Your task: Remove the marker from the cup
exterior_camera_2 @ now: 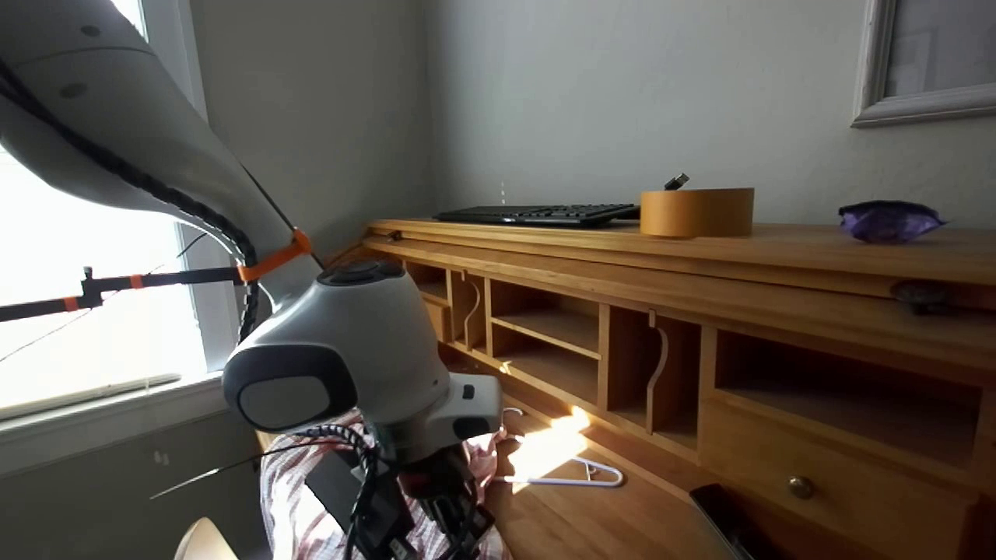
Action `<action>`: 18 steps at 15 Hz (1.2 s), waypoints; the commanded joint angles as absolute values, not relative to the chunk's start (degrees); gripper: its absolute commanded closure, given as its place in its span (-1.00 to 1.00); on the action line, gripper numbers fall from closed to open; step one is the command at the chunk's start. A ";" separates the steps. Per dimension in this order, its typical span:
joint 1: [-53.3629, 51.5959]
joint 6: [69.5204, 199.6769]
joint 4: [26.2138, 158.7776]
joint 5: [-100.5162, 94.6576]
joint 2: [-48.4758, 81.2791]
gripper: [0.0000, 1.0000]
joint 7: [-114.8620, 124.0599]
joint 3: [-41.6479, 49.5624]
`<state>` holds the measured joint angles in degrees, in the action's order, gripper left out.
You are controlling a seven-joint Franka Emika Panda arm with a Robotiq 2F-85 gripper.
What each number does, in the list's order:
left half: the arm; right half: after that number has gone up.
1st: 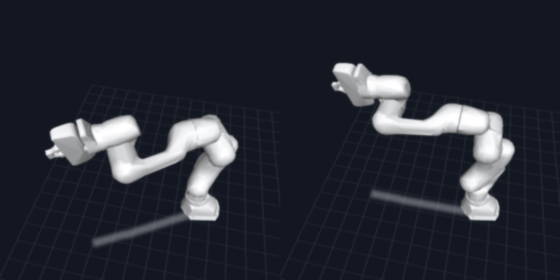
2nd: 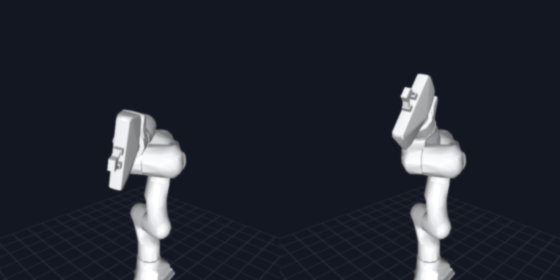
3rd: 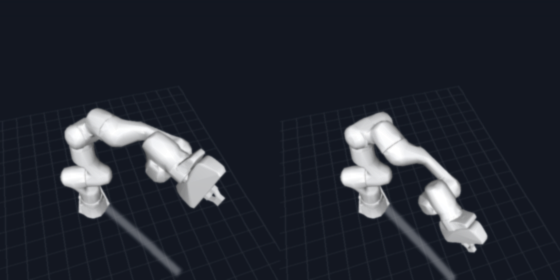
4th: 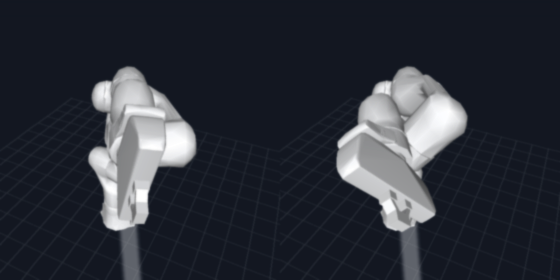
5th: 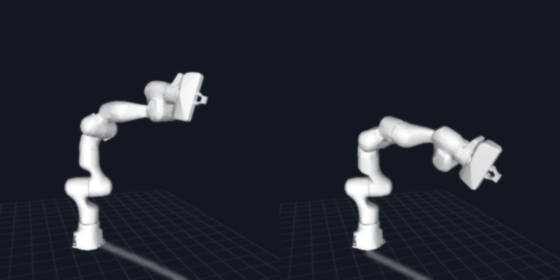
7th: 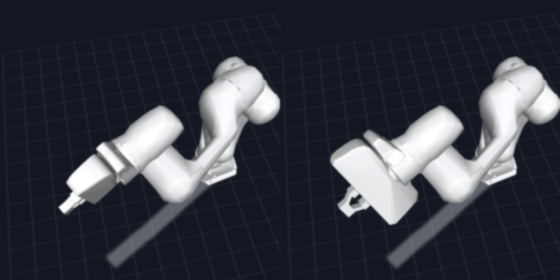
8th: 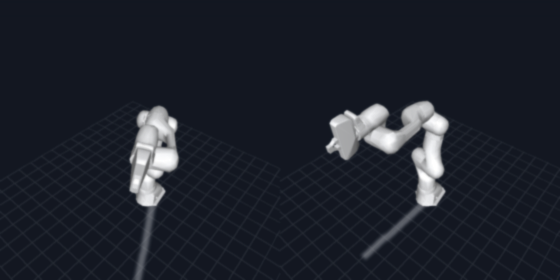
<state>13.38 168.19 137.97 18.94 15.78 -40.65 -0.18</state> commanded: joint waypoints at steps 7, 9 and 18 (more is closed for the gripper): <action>12.06 173.83 139.45 18.70 15.75 -0.57 -38.87 0.15; 10.62 172.54 142.14 10.34 11.43 -0.87 -31.46 4.70; 6.80 143.20 139.04 -15.94 -6.93 -0.98 -10.14 18.73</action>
